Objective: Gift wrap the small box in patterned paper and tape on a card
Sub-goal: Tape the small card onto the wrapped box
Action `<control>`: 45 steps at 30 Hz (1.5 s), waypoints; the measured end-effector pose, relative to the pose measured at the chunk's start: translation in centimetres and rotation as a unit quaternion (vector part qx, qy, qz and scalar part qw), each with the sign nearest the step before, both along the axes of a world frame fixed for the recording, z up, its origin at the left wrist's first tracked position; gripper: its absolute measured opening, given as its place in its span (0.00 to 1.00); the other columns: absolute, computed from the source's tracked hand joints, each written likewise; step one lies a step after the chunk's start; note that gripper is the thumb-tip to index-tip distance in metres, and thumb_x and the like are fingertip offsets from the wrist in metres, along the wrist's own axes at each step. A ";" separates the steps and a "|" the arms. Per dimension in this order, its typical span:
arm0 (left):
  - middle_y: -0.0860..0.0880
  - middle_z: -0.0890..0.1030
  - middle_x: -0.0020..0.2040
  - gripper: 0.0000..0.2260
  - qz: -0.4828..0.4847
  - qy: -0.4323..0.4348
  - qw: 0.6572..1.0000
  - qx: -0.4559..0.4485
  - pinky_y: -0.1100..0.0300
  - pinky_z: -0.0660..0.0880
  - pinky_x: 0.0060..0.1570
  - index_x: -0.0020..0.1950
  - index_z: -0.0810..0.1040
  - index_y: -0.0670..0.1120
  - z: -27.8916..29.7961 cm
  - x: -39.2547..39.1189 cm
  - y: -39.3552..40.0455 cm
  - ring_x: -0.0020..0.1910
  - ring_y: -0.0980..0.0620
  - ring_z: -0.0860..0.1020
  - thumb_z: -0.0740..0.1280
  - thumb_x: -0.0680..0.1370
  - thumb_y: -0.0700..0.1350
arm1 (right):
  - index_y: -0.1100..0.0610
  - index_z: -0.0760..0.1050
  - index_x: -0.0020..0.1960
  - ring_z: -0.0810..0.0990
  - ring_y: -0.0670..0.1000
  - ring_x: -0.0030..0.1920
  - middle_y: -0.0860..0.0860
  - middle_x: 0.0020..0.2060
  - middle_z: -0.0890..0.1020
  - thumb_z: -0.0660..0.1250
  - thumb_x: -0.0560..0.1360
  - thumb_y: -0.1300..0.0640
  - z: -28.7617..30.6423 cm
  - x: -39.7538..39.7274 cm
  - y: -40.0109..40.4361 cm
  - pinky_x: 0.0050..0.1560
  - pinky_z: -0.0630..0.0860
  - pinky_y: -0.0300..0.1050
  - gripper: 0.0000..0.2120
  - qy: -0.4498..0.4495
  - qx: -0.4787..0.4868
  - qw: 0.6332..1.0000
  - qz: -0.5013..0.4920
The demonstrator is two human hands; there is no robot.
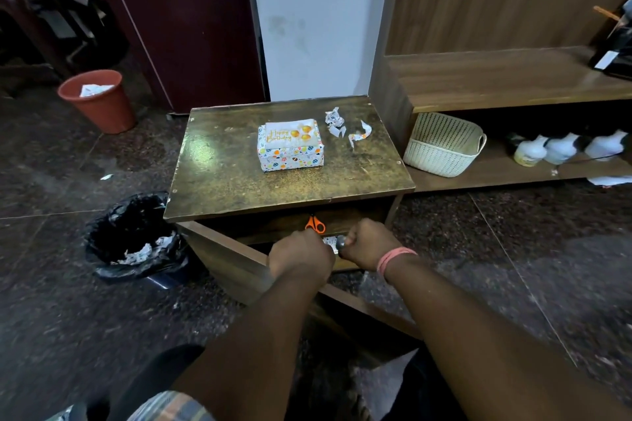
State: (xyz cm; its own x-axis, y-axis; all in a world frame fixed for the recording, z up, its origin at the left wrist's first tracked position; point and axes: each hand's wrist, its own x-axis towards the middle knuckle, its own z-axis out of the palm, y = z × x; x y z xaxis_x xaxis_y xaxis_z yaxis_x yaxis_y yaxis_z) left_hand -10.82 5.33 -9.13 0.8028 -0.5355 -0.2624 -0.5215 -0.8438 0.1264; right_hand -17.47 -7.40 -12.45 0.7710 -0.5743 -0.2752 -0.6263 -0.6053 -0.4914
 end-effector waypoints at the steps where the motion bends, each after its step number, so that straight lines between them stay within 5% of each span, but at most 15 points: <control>1: 0.45 0.84 0.55 0.13 -0.001 0.002 1.000 0.001 0.55 0.73 0.45 0.56 0.82 0.47 -0.1 0.0 -0.1 0.54 0.43 0.83 0.62 0.80 0.52 | 0.61 0.80 0.37 0.83 0.59 0.45 0.60 0.41 0.85 0.71 0.72 0.56 -1.1 0.6 -0.3 0.41 0.76 0.43 0.09 0.007 -0.001 1.000 -0.030; 7: 0.45 0.84 0.56 0.14 -0.004 -0.017 1.000 0.014 0.55 0.72 0.45 0.56 0.82 0.46 -1.0 0.5 -0.5 0.55 0.43 0.83 0.62 0.81 0.53 | 0.63 0.82 0.47 0.83 0.64 0.53 0.64 0.50 0.84 0.67 0.76 0.60 -6.2 5.8 -3.3 0.47 0.78 0.48 0.07 -0.018 -0.033 0.989 -0.139; 18: 0.46 0.84 0.56 0.15 0.002 -0.019 1.000 0.017 0.54 0.76 0.49 0.56 0.81 0.46 -1.5 1.1 -1.3 0.55 0.44 0.83 0.61 0.82 0.55 | 0.66 0.81 0.60 0.79 0.63 0.62 0.65 0.60 0.82 0.63 0.81 0.60 -10.3 8.0 -5.1 0.60 0.75 0.49 0.13 -0.016 -0.013 0.990 -0.141; 24: 0.45 0.84 0.56 0.16 0.021 -0.008 1.000 -0.015 0.53 0.76 0.49 0.56 0.82 0.46 -0.9 1.3 -1.6 0.55 0.42 0.83 0.60 0.81 0.54 | 0.61 0.84 0.53 0.82 0.62 0.56 0.61 0.53 0.85 0.68 0.78 0.57 -5.5 6.3 -3.8 0.54 0.76 0.48 0.10 -0.049 0.035 0.990 -0.130; 26: 0.44 0.84 0.57 0.17 0.034 0.000 0.999 -0.038 0.53 0.76 0.51 0.56 0.82 0.45 -0.6 1.6 -2.0 0.56 0.41 0.83 0.60 0.81 0.55 | 0.56 0.84 0.50 0.83 0.58 0.49 0.57 0.46 0.85 0.65 0.76 0.61 -2.9 5.7 -2.7 0.45 0.79 0.46 0.09 -0.005 0.131 0.990 -0.060; 29: 0.44 0.85 0.52 0.18 0.033 -0.007 0.993 -0.111 0.53 0.75 0.46 0.52 0.83 0.46 -0.1 1.7 -2.3 0.53 0.39 0.83 0.58 0.82 0.56 | 0.56 0.78 0.43 0.81 0.55 0.39 0.52 0.35 0.81 0.62 0.74 0.60 2.3 3.0 -1.4 0.36 0.74 0.41 0.06 0.117 0.152 0.979 0.068; 32: 0.46 0.83 0.43 0.19 -0.040 -0.055 0.973 -0.221 0.53 0.70 0.38 0.42 0.76 0.48 -0.7 1.3 -1.3 0.45 0.40 0.81 0.54 0.83 0.58 | 0.56 0.78 0.40 0.76 0.49 0.35 0.49 0.32 0.78 0.70 0.74 0.56 5.5 -0.6 -0.9 0.36 0.69 0.41 0.05 0.099 0.148 0.981 0.077; 35: 0.49 0.79 0.45 0.17 -0.170 -0.109 0.945 -0.255 0.51 0.72 0.44 0.44 0.75 0.50 -2.0 0.9 0.8 0.48 0.44 0.76 0.54 0.84 0.56 | 0.56 0.78 0.40 0.75 0.47 0.36 0.49 0.34 0.78 0.79 0.69 0.58 6.1 -2.0 0.6 0.39 0.71 0.41 0.09 0.043 0.176 0.982 0.057; 40: 0.52 0.76 0.57 0.11 -0.201 -0.175 0.941 -0.210 0.51 0.68 0.52 0.57 0.79 0.53 -2.9 0.2 3.2 0.53 0.47 0.71 0.58 0.82 0.51 | 0.52 0.78 0.40 0.81 0.53 0.45 0.51 0.43 0.81 0.76 0.69 0.62 4.0 -1.0 2.1 0.47 0.77 0.44 0.09 -0.015 -0.038 0.999 0.007; 45: 0.51 0.78 0.62 0.22 -0.238 -0.154 0.942 -0.182 0.53 0.76 0.57 0.68 0.79 0.51 -1.5 0.9 3.5 0.58 0.47 0.76 0.56 0.76 0.45 | 0.54 0.78 0.48 0.75 0.58 0.48 0.54 0.47 0.76 0.71 0.69 0.67 2.0 -1.0 3.8 0.49 0.74 0.51 0.11 -0.137 -0.240 0.958 -0.076</control>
State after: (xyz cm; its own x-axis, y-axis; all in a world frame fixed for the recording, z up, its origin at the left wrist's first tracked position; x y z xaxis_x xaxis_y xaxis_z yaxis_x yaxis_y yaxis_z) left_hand -9.90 8.79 -10.63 0.4569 -0.8633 0.2142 -0.8890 -0.4353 0.1420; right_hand -18.43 -3.57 -10.46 0.6736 -0.6953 0.2506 -0.6122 -0.7149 -0.3378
